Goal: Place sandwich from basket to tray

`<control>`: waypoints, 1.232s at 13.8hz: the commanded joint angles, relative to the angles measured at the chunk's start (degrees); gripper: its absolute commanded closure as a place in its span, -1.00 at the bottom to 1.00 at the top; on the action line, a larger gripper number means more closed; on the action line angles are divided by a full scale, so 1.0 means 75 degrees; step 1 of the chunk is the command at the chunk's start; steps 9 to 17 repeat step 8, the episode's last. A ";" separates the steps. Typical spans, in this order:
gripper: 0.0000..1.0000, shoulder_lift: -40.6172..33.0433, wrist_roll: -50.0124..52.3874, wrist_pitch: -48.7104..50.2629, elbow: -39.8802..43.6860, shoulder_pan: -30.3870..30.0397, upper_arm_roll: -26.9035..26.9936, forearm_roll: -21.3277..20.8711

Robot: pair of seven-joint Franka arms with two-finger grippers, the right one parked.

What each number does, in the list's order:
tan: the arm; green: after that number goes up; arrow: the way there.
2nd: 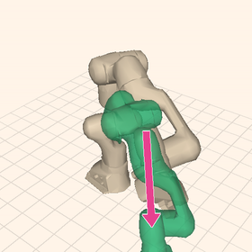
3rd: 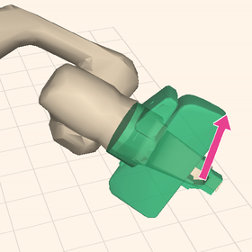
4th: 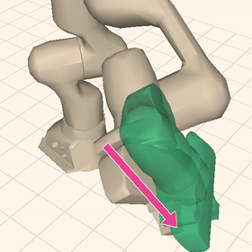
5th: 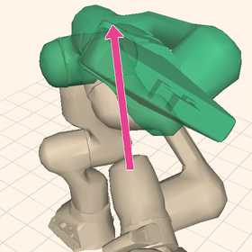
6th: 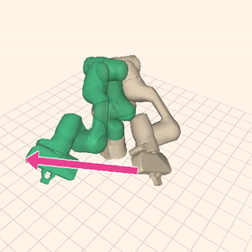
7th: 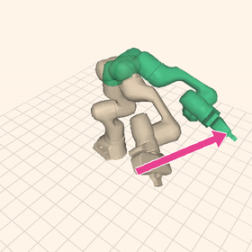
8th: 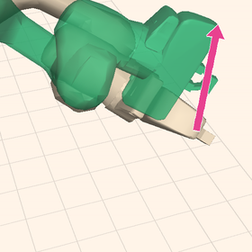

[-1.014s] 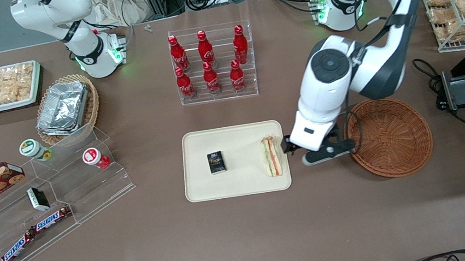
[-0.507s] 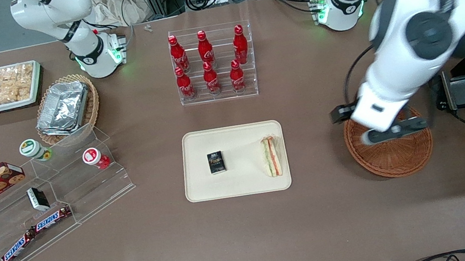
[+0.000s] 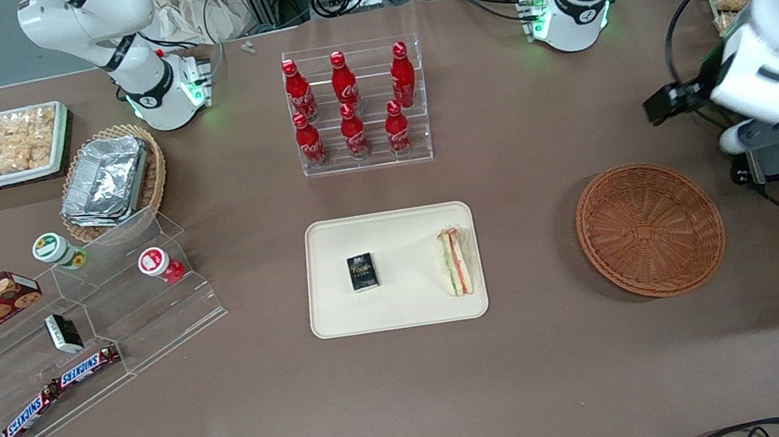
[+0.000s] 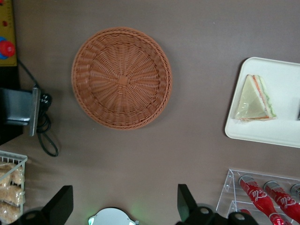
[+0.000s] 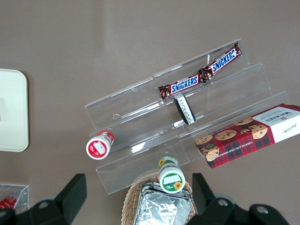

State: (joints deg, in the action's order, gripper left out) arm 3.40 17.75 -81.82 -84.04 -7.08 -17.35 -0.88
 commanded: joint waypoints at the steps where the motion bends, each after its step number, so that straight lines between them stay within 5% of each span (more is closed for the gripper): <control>1: -1.00 -0.0663 -0.0093 0.0023 -0.0571 0.0402 0.0681 0.0282; 3: -1.00 -0.0700 -0.0081 0.0104 -0.0537 0.0767 0.1152 0.0282; 17: -1.00 -0.0559 -0.0128 0.0093 -0.0220 0.0768 0.1141 0.0247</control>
